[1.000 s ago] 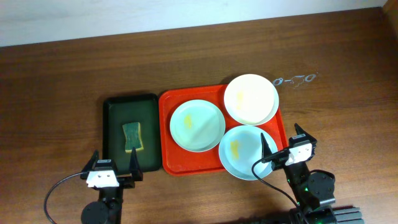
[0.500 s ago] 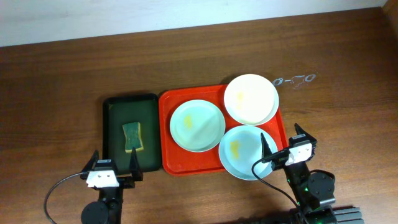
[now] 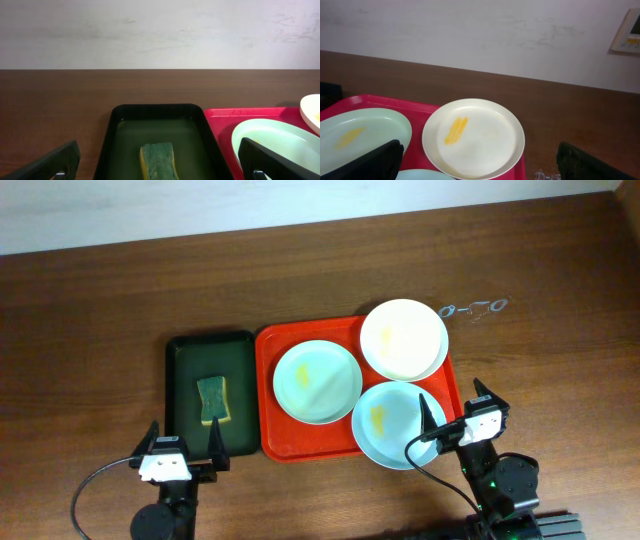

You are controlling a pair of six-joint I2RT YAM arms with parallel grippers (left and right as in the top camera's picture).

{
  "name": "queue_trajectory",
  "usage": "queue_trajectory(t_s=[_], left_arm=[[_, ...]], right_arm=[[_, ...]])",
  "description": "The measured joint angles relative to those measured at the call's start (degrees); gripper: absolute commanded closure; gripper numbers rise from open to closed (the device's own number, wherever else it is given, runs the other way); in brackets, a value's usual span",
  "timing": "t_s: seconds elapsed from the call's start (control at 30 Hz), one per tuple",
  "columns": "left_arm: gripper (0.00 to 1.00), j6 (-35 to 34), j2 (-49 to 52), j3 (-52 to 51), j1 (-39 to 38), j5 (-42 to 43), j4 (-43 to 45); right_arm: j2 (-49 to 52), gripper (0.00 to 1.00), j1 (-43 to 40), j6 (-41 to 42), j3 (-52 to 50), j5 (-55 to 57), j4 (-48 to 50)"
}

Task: Clean dirty plates on tray and stack at the side

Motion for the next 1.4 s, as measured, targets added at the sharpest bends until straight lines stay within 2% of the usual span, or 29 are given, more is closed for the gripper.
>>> queue_trajectory(t_s=[1.4], left_arm=[[0.01,0.0,0.0,0.0,0.0,0.8,0.0]], right_arm=[[0.0,0.02,0.0,0.0,0.0,0.0,0.0]])
